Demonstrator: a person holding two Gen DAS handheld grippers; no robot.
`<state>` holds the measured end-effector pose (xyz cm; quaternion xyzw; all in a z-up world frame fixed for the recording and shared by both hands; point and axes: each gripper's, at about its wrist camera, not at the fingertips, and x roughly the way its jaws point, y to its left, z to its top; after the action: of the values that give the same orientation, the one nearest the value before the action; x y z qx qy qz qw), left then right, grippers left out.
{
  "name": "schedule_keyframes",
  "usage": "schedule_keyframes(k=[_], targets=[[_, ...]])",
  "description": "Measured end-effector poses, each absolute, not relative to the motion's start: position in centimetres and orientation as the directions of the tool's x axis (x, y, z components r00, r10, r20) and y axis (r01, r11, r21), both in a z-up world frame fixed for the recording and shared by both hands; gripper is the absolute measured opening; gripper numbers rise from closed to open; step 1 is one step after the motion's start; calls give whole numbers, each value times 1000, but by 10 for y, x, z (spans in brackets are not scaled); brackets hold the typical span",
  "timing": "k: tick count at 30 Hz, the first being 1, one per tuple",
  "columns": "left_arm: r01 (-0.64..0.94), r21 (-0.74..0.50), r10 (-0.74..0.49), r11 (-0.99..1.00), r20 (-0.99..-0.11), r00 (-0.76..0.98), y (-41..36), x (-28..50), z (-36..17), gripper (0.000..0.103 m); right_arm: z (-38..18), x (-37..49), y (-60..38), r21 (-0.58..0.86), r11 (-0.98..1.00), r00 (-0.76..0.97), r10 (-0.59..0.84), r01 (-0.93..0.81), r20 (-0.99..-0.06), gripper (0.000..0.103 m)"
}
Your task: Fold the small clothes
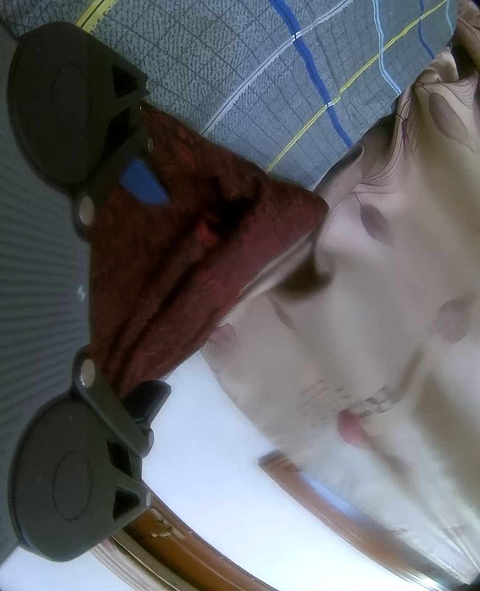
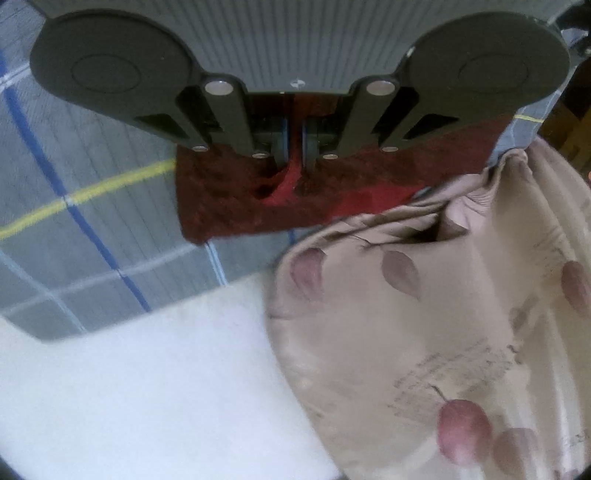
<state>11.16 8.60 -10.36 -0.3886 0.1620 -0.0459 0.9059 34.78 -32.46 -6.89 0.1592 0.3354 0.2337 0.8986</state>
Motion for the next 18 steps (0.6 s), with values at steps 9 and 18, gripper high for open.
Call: schedule_keyframes(k=[9, 18], targets=[[-62, -710, -198, 701, -277, 940, 86, 114, -104, 103, -93, 361, -311, 385, 881, 628, 468, -276, -621, 9], [-67, -690, -268, 721, -367, 891, 89, 101, -90, 103, -44, 249, -366, 633, 704, 664, 644, -321, -380, 72]])
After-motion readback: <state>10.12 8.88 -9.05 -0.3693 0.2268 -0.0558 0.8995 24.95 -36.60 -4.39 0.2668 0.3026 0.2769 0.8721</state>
